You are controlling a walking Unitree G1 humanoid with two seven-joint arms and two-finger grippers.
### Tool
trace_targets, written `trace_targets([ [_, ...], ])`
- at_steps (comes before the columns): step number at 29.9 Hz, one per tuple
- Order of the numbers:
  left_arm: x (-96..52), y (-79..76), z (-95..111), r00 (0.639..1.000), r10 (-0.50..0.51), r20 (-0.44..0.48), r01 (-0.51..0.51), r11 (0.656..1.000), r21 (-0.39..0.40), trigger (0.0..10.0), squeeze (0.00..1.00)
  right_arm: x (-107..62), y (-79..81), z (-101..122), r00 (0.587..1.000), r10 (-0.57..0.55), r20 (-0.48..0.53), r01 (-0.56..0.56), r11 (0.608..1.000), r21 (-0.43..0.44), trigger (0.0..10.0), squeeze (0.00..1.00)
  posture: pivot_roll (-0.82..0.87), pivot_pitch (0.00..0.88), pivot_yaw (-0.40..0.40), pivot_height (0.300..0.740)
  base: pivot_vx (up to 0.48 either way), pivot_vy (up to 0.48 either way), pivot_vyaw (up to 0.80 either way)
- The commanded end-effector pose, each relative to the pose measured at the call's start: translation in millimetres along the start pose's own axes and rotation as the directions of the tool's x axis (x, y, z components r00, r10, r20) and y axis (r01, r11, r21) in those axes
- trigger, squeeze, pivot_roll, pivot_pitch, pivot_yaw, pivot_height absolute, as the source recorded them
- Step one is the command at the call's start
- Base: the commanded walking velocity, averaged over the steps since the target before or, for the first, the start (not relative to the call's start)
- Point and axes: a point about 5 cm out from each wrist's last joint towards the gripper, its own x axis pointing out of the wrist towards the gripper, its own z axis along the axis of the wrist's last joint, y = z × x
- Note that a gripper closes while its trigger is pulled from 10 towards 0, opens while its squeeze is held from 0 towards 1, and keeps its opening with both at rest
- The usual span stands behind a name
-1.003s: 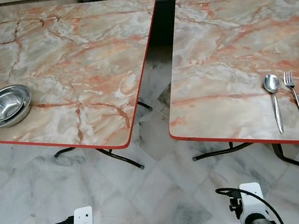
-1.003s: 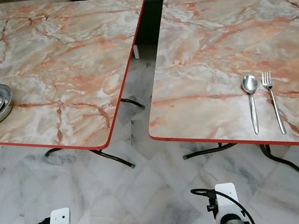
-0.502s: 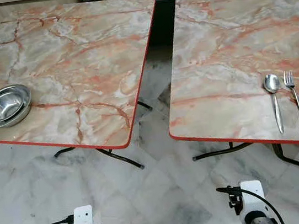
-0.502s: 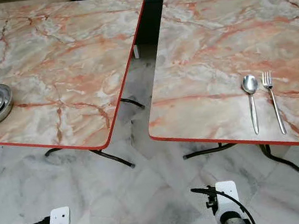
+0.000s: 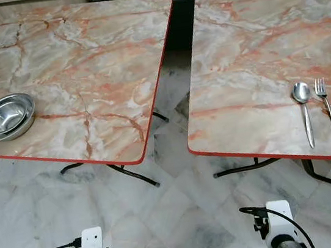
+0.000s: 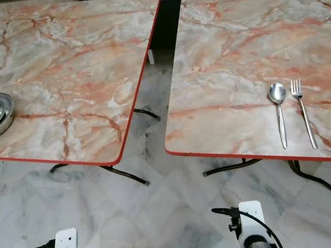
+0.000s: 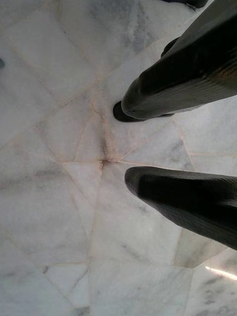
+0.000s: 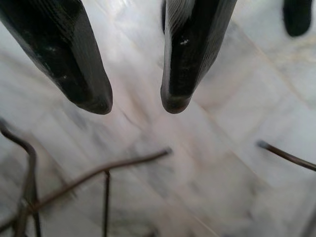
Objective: Setting the table
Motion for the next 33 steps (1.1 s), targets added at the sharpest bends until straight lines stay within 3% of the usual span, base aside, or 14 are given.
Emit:
trace_targets([
  [1,-1.2,7.3,-6.8,0.999,0.02,-0.025,-0.02,1.0,-0.014,10.0,0.0,-3.4,-1.9,-11.7,0.996,-0.045,-0.073,0.046,0.999,0.012,10.0,0.0,-0.06,0.194,0.076,0.74,0.0,0.0,0.0],
  [10,-1.2,5.6,-6.9,1.0,0.012,-0.026,-0.012,1.0,-0.013,10.0,0.0,-3.6,-3.9,-18.5,0.983,-0.099,-0.157,0.097,0.995,-0.025,10.0,0.0,-0.07,0.193,0.078,0.74,0.0,0.0,0.0],
  [12,-1.2,5.6,-6.8,1.0,0.011,-0.026,-0.011,1.0,-0.014,10.0,0.0,11.7,-41.7,11.0,0.976,-0.161,-0.145,0.153,0.986,-0.064,10.0,0.0,-0.08,0.193,0.077,0.74,0.0,0.0,0.0],
  [13,-1.1,5.6,-6.7,1.0,0.01,-0.026,-0.011,1.0,-0.014,10.0,0.0,14.1,-71.4,23.9,0.966,-0.211,-0.146,0.205,0.977,-0.057,10.0,0.0,-0.08,0.193,0.077,0.74,0.0,0.0,0.0],
  [16,-1.1,5.4,-6.5,1.0,0.009,-0.026,-0.009,1.0,-0.014,10.0,0.0,9.1,-90.9,21.5,0.951,-0.265,-0.157,0.267,0.964,-0.01,10.0,0.0,-0.08,0.193,0.077,0.74,0.0,0.0,0.0],
  [24,-1.0,5.3,-6.3,1.0,0.005,-0.027,-0.006,1.0,-0.014,10.0,0.0,5.4,-108.8,23.8,0.943,-0.295,-0.155,0.294,0.955,-0.03,10.0,0.0,-0.09,0.192,0.078,0.74,0.0,0.0,0.0],
  [33,-0.9,4.8,-5.9,1.0,0.003,-0.025,-0.004,1.0,-0.015,10.0,0.0,5.0,-103.2,22.0,0.953,-0.273,-0.13,0.274,0.962,-0.009,10.0,0.0,-0.09,0.189,0.077,0.74,0.0,0.0,0.0],
])
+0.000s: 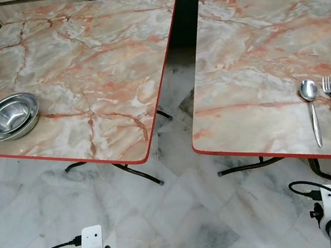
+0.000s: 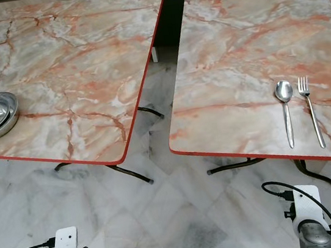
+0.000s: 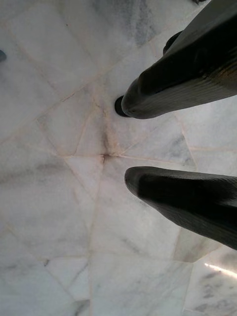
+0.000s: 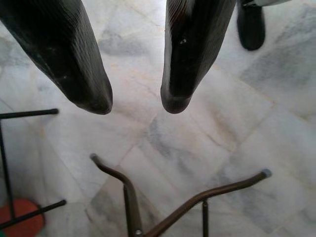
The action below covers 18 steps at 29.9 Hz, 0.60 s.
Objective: Setting the table
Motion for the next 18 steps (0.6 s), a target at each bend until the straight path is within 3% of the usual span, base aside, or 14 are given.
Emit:
trace_targets([
  [1,-1.7,5.5,-9.2,0.999,0.008,-0.034,-0.009,1.0,-0.014,10.0,0.0,-2.4,2.7,-3.6,0.999,0.017,0.027,-0.017,1.0,0.013,10.0,0.0,-0.09,0.189,0.077,0.74,0.0,0.0,0.0],
  [12,-2.3,5.7,-11.9,0.999,0.004,-0.041,-0.004,1.0,-0.009,10.0,0.0,-20.0,9.2,-10.1,0.976,0.075,0.206,-0.08,0.997,0.016,10.0,0.0,-0.14,0.194,0.073,0.74,0.0,0.0,0.0],
  [18,-2.1,5.2,-11.3,0.999,0.001,-0.041,-0.001,1.0,-0.007,10.0,0.0,-31.8,12.1,-12.1,0.964,0.09,0.249,-0.095,0.995,0.009,10.0,0.0,-0.14,0.192,0.071,0.74,0.0,0.0,0.0],
])
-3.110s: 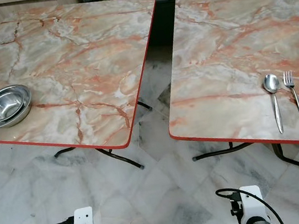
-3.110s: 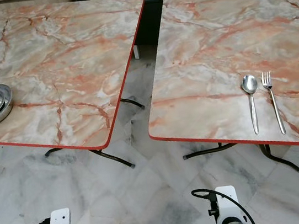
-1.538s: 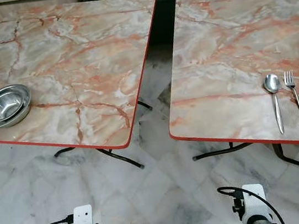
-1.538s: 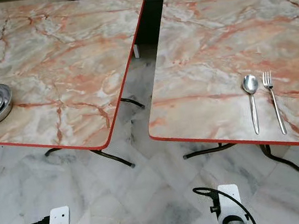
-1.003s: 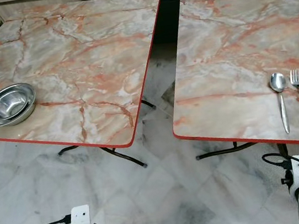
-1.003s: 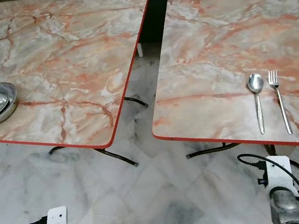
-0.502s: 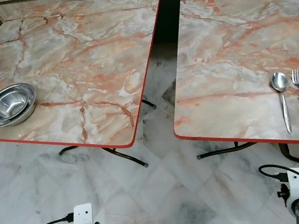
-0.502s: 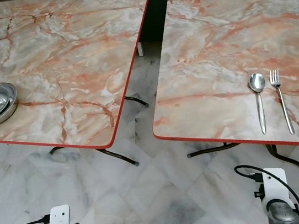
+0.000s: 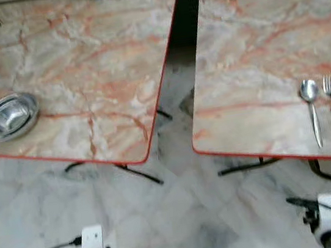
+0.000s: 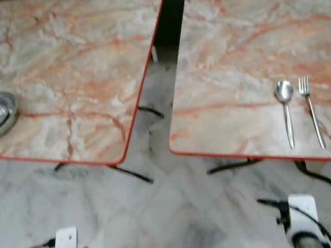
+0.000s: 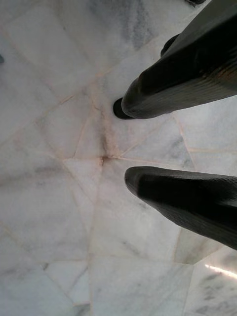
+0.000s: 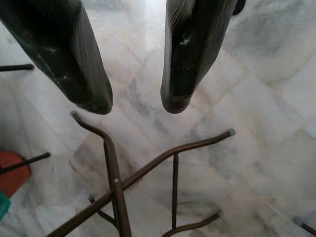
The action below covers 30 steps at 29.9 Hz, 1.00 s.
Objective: Setting the table
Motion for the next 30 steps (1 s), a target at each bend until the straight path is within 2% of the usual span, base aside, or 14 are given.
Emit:
trace_targets([
  [1,-1.8,5.7,-9.8,0.999,0.013,-0.037,-0.013,1.0,-0.008,10.0,0.0,-8.3,4.1,5.0,0.999,0.015,0.033,-0.015,1.0,0.017,10.0,0.0,-0.14,0.193,0.07,0.74,0.0,0.0,0.0],
  [5,-1.7,6.4,-9.2,0.999,0.014,-0.035,-0.014,1.0,-0.008,10.0,0.0,-14.6,6.5,10.4,0.998,0.029,0.057,-0.03,0.999,0.015,10.0,0.0,-0.14,0.192,0.07,0.74,0.0,0.0,0.0],
  [6,-1.7,7.7,-8.8,0.999,0.016,-0.034,-0.016,1.0,-0.007,10.0,0.0,-24.1,7.5,20.3,0.996,0.031,0.087,-0.032,0.999,0.02,10.0,0.0,-0.15,0.192,0.07,0.74,0.0,0.0,0.0],
  [10,-1.7,9.3,-9.0,0.999,0.017,-0.035,-0.017,1.0,-0.004,10.0,0.0,-40.6,9.3,41.0,0.989,0.052,0.14,-0.053,0.999,0.006,10.0,0.0,-0.16,0.193,0.07,0.74,0.0,0.0,0.0],
  [15,-1.7,10.2,-8.9,0.999,0.018,-0.035,-0.018,1.0,-0.004,10.0,0.0,-53.0,8.4,61.3,0.982,0.054,0.181,-0.054,0.999,-0.004,10.0,0.0,-0.16,0.194,0.067,0.74,0.0,0.0,0.0],
  [17,-1.9,11.3,-9.1,0.999,0.02,-0.035,-0.02,1.0,-0.005,10.0,0.0,-67.5,7.5,86.6,0.972,0.035,0.231,-0.035,0.999,-0.002,10.0,0.0,-0.16,0.195,0.065,0.74,0.0,0.0,0.0],
  [18,-1.9,11.3,-9.1,0.999,0.02,-0.035,-0.02,1.0,-0.005,10.0,0.0,-67.5,7.5,86.6,0.972,0.035,0.231,-0.035,0.999,-0.002,10.0,0.0,-0.16,0.195,0.065,0.74,0.0,0.0,0.0],
  [19,-1.9,11.7,-9.2,0.999,0.02,-0.035,-0.02,1.0,-0.005,10.0,0.0,-73.7,7.9,105.0,0.961,0.026,0.276,-0.025,1.0,-0.007,10.0,0.0,-0.16,0.195,0.066,0.74,0.0,0.0,0.0],
  [20,-1.9,11.8,-9.1,0.999,0.02,-0.035,-0.021,1.0,-0.004,10.0,0.0,-75.2,8.3,110.3,0.958,0.024,0.286,-0.024,1.0,-0.003,10.0,0.0,-0.16,0.195,0.066,0.74,0.0,0.0,0.0],
  [22,-1.9,11.9,-9.4,0.999,0.021,-0.036,-0.021,1.0,-0.004,10.0,0.0,-72.4,9.5,134.3,0.939,-0.002,0.345,-0.009,1.0,0.029,10.0,0.0,-0.17,0.192,0.068,0.74,0.0,0.0,0.0],
  [25,-1.9,10.3,-9.5,0.999,0.018,-0.036,-0.019,1.0,-0.006,10.0,0.0,-55.7,16.6,171.9,0.895,-0.012,0.445,-0.014,0.998,0.054,10.0,0.0,-0.17,0.187,0.071,0.74,0.0,0.0,0.0],
  [27,-1.7,8.8,-8.7,0.999,0.016,-0.034,-0.016,1.0,-0.013,10.0,0.0,-45.0,21.4,185.0,0.882,-0.004,0.471,-0.028,0.998,0.062,10.0,0.0,-0.17,0.181,0.079,0.74,0.0,0.0,0.0],
  [28,-1.3,5.7,-7.4,1.0,0.004,-0.03,-0.004,1.0,-0.019,10.0,0.0,-31.3,27.5,200.0,0.864,0.009,0.503,-0.045,0.997,0.059,10.0,0.0,-0.17,0.176,0.082,0.74,0.0,0.0,0.0],
  [30,-1.2,4.4,-7.0,1.0,-0.001,-0.029,0.0,1.0,-0.021,10.0,0.0,-27.2,29.3,204.1,0.86,0.016,0.51,-0.05,0.997,0.054,10.0,0.0,-0.16,0.175,0.079,0.74,0.0,0.0,0.0],
])
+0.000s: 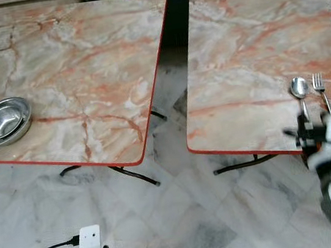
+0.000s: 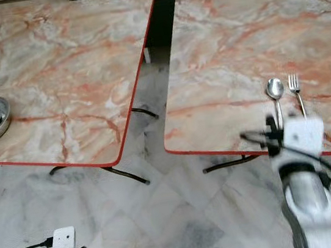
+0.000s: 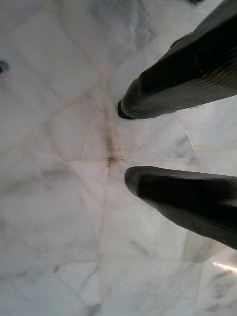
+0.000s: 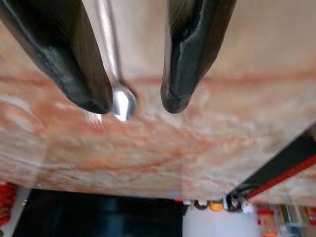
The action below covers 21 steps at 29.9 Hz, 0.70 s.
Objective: Setting the table
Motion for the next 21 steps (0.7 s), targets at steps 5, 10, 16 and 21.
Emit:
trace_targets([
  [5,-0.9,-0.5,-5.1,1.0,-0.008,-0.014,0.007,0.999,-0.052,10.0,0.0,32.9,8.4,-3.8,0.998,0.013,-0.055,-0.016,0.998,-0.053,10.0,0.0,-0.14,0.16,0.072,0.74,0.0,0.0,0.0],
  [10,-0.9,-0.8,-5.2,1.0,-0.012,-0.016,0.011,0.999,-0.047,10.0,0.0,63.0,6.4,1.1,0.997,-0.031,-0.065,0.029,0.999,-0.035,10.0,0.0,-0.12,0.153,0.072,0.74,0.0,0.0,0.0],
  [16,-2.1,1.4,-9.7,1.0,-0.008,-0.024,0.007,0.999,-0.044,10.0,0.0,80.9,16.2,12.2,0.998,-0.036,-0.053,0.037,0.999,0.018,10.0,0.0,-0.11,0.151,0.069,0.74,0.0,0.0,0.0],
  [21,-2.6,1.8,-11.6,1.0,-0.007,-0.027,0.006,0.999,-0.04,10.0,0.0,76.4,34.9,4.0,0.998,0.023,-0.056,-0.02,0.998,0.051,10.0,0.0,-0.1,0.148,0.069,0.74,0.0,0.0,0.0],
])
